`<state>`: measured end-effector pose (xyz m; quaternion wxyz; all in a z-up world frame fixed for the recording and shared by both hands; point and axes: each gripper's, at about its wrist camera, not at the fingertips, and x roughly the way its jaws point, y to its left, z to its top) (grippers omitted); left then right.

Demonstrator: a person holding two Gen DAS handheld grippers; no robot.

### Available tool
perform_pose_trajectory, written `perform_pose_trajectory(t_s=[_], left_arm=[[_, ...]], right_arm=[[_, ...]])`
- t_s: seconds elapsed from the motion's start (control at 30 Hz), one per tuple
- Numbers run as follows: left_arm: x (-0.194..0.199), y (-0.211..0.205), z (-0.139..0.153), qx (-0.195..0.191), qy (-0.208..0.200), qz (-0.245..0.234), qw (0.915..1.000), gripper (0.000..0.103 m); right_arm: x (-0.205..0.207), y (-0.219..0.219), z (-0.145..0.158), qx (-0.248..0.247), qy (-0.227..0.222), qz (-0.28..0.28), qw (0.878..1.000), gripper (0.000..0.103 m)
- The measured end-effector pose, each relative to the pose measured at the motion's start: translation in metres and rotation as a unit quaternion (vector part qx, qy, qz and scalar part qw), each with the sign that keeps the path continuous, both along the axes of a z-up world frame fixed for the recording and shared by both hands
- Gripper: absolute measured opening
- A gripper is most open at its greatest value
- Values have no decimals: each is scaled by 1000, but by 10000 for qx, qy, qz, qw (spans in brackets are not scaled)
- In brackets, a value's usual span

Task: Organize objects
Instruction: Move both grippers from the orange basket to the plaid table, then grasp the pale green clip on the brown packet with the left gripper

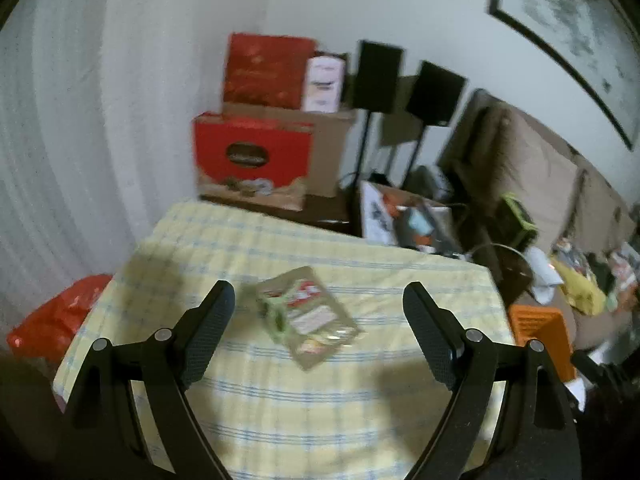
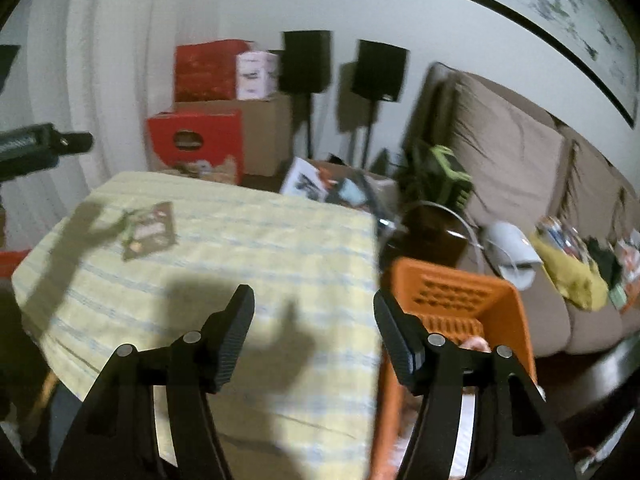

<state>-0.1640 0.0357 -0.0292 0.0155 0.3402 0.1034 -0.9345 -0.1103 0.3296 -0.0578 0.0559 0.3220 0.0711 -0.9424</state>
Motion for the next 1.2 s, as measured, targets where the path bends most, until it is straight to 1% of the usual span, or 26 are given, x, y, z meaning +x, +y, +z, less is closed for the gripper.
perform_pose_trajectory(t_s=[0.07, 0.2, 0.3, 0.37, 0.4, 0.47, 0.53, 0.6, 0.67, 0.7, 0.73, 0.77, 0.83, 0.87, 0.9, 0.97, 1.03, 1.07, 1.2], left_arm=[[-6, -17, -10, -1, -129, 184, 9997, 85], [-18, -42, -34, 12, -366, 374, 9986, 85], [-29, -58, -55, -251, -472, 507, 9973, 85], [-35, -74, -72, -369, -665, 685, 9947, 85], [-35, -82, -78, -330, -723, 733, 9941, 85], [-37, -101, -93, -43, -860, 839, 9927, 85], [-39, -114, -103, 180, -961, 947, 9907, 85], [-40, -121, -112, 317, -1038, 975, 9893, 85], [-42, -120, -117, 378, -1087, 883, 9894, 85], [-44, -114, -119, 347, -1151, 726, 9901, 85], [-47, -104, -121, 241, -1221, 514, 9909, 85], [-50, -89, -123, 26, -1262, 263, 9917, 85], [-56, -70, -124, -244, -1249, 45, 9919, 85], [-56, -57, -123, -277, -1233, -58, 9920, 85], [-58, -51, -124, -210, -1217, -105, 9923, 85], [-63, -42, -125, -38, -1180, -75, 9930, 85], [-71, -32, -127, -235, -1127, 175, 9932, 85], [-78, -25, -128, -373, -1130, 214, 9927, 85], [-87, -8, -134, -672, -1203, 123, 9904, 83]], right_arm=[[-8, -20, 0, -12, -7, 172, 9999, 66], [-20, -49, -9, -1, -82, 375, 9993, 69], [-30, -65, -21, 25, -187, 474, 9987, 72], [-35, -71, -31, 73, -258, 487, 9985, 73], [-38, -73, -36, 78, -308, 482, 9983, 73], [-41, -74, -46, 46, -401, 466, 9981, 73], [-46, -73, -55, 5, -496, 406, 9979, 73], [-51, -71, -62, -82, -585, 316, 9978, 74], [-54, -69, -68, -226, -645, 238, 9974, 75], [-56, -67, -71, -306, -666, 197, 9971, 77], [-57, -66, -73, -359, -675, 160, 9969, 78], [-58, -65, -76, -393, -682, 116, 9968, 78], [-62, -64, -81, -417, -704, 40, 9966, 78], [-64, -64, -84, -447, -743, 27, 9962, 78], [-65, -65, -86, -472, -777, 25, 9959, 78], [-66, -67, -87, -458, -786, 38, 9958, 78], [-64, -70, -88, -411, -774, 75, 9961, 79], [-63, -71, -88, -375, -760, 97, 9964, 79], [-59, -72, -90, -257, -715, 247, 9968, 79]])
